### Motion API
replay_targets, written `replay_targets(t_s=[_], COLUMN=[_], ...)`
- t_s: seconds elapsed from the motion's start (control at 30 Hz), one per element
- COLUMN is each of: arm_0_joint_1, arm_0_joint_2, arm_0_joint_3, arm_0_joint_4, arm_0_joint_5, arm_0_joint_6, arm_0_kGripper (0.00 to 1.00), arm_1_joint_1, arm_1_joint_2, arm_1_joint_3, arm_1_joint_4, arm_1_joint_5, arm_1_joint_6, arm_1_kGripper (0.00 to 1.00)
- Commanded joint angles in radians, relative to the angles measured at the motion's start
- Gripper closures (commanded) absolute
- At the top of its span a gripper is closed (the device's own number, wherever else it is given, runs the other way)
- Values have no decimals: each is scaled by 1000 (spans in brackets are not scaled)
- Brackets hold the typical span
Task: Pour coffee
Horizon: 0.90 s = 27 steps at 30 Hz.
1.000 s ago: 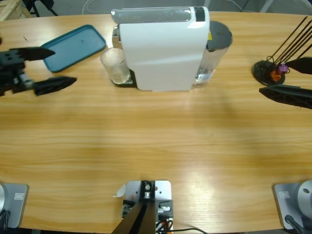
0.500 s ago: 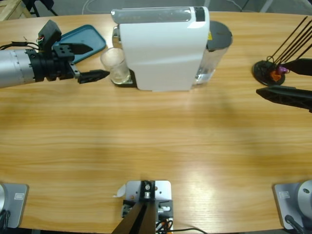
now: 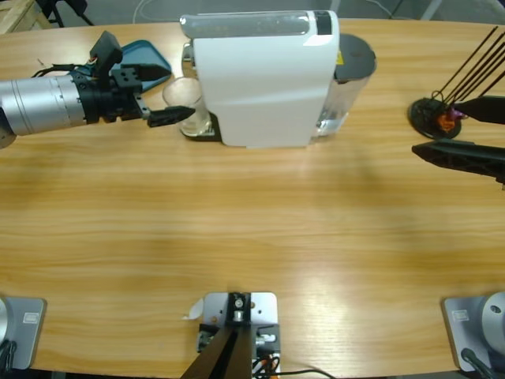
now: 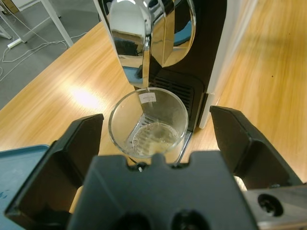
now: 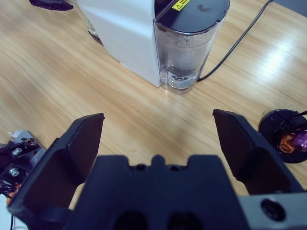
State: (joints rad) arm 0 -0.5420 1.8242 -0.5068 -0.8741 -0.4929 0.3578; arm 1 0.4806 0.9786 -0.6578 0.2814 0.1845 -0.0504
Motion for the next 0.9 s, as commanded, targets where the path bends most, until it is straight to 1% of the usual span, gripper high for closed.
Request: replay_targets(t_s=[0.03, 0.33, 0.57, 0.6, 0.63, 0.7, 0.8, 0.9], arm_0_joint_1=[8, 1, 1, 1, 1, 1, 1, 1], arm_0_joint_2=[75, 113, 140, 145, 149, 160, 173, 186], arm_0_joint_3=[6, -3, -4, -4, -4, -3, -5, -1], arm_0_joint_4=[-17, -26, -78, -86, -94, -115, -131, -145], arm_0_joint_5=[-2, -16, -19, -20, -21, -27, -34, -50], arm_0_joint_6=[-13, -34, -41, -42, -43, -42, -45, -53], arm_0_kGripper=[32, 46, 76, 103, 150, 181, 193, 322], arm_1_joint_1=[-10, -10, -10, -10, -10, -10, -10, -10], arm_1_joint_2=[42, 51, 61, 61, 61, 61, 61, 61], arm_1_joint_3=[21, 19, 21, 21, 21, 21, 21, 21], arm_1_joint_4=[-1, 3, 4, 3, 2, 1, 1, 1], arm_1_joint_5=[-14, -11, -8, -8, -8, -7, -7, -7], arm_1_joint_6=[9, 8, 7, 7, 7, 7, 7, 7], arm_1_kGripper=[0, 0, 0, 0, 0, 0, 0, 0])
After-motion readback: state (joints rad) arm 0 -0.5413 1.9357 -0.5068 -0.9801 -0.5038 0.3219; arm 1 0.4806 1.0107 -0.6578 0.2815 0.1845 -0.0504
